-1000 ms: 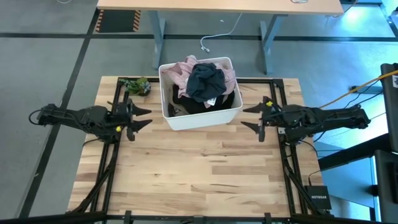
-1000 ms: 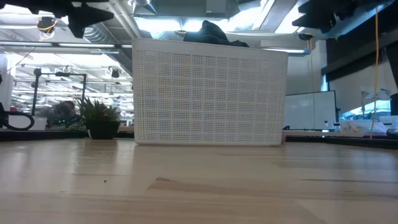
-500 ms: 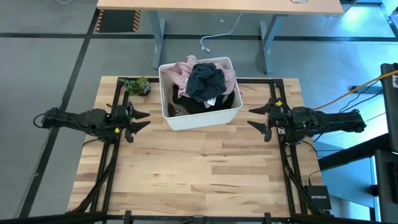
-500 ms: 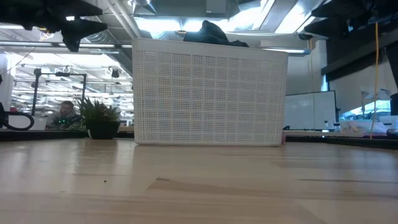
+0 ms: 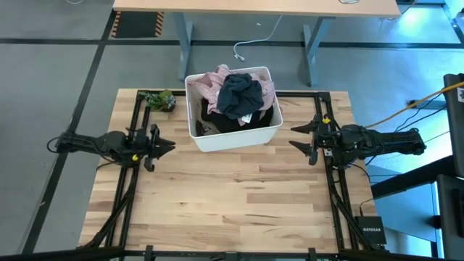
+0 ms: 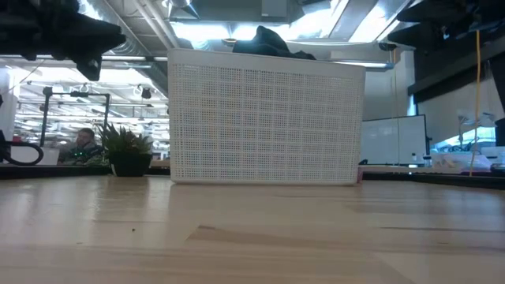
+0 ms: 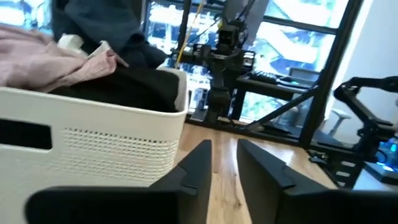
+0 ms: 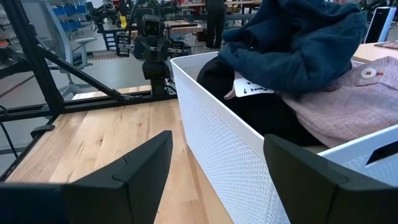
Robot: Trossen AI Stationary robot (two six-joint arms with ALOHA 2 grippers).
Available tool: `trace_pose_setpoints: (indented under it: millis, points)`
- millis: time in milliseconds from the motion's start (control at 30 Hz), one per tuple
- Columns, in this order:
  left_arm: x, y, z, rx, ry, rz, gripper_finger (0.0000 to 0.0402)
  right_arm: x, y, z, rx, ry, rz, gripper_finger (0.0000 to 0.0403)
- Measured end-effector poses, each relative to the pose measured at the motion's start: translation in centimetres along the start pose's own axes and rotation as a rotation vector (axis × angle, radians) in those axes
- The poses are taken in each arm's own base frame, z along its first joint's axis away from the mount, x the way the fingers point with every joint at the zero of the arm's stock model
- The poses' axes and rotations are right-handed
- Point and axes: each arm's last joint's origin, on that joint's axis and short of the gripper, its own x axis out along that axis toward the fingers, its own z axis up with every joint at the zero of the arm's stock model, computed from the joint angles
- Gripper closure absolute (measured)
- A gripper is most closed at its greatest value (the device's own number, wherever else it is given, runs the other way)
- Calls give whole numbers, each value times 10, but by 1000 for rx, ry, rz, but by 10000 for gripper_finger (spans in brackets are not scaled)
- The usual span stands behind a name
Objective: Sort clothes
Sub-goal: Return to Home Position
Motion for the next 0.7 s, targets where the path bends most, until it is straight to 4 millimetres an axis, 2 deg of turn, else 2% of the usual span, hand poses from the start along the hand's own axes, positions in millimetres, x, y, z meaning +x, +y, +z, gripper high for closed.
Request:
trace_pose_setpoints:
  millis: [233,467,700]
  points:
    - [0,1,-9,38,8,-20,395,2,0,-5,1,6,-1,132]
    - [0,2,-9,66,4,7,399,4,-2,-27,13,5,-1,132]
    - [0,3,-10,150,9,51,389,0,-3,-32,30,-8,-7,145]
